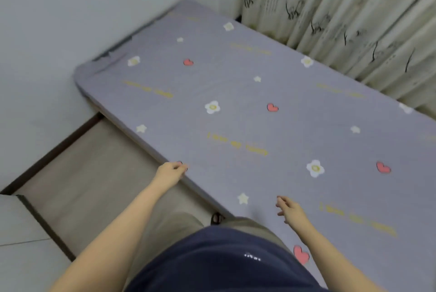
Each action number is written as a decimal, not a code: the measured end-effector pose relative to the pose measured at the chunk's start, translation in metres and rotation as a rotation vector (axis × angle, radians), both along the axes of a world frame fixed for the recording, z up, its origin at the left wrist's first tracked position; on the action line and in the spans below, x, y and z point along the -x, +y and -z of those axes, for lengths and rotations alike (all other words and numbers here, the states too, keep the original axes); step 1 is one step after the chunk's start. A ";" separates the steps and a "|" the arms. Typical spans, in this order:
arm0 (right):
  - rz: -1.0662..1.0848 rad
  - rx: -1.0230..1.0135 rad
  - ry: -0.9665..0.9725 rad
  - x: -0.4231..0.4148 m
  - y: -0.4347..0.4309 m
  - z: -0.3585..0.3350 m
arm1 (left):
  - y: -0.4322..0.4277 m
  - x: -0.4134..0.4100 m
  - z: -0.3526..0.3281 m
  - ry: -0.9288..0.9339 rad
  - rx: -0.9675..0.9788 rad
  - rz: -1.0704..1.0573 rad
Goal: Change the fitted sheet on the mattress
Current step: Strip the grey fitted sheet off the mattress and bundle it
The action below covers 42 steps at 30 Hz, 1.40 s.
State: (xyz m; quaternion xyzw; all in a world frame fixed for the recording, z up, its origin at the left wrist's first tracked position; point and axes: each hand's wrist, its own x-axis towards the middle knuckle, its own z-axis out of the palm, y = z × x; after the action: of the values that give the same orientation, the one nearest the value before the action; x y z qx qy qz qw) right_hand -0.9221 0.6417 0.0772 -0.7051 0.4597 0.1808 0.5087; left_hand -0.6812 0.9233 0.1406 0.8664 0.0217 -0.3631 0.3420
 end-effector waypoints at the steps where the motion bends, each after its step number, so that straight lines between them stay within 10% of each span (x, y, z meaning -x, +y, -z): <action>1: 0.041 -0.027 0.039 0.015 0.001 0.007 | 0.004 -0.001 0.005 0.043 0.024 -0.042; 11: 0.103 -0.118 0.280 0.015 0.040 0.043 | 0.088 -0.044 0.043 0.232 0.039 -0.358; 26: -0.079 -0.159 0.073 -0.322 0.216 0.001 | 0.329 -0.179 0.072 0.443 -0.169 -0.396; 42: 0.021 -0.084 0.411 -0.351 0.218 0.024 | 0.263 -0.387 0.060 0.330 0.045 -0.312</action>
State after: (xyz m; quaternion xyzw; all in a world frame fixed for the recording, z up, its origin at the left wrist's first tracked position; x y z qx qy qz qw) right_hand -0.5713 0.8593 0.0533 -0.6267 0.5532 0.3345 0.4351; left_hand -0.2945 1.1866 0.0806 0.7735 0.2032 -0.4431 0.4051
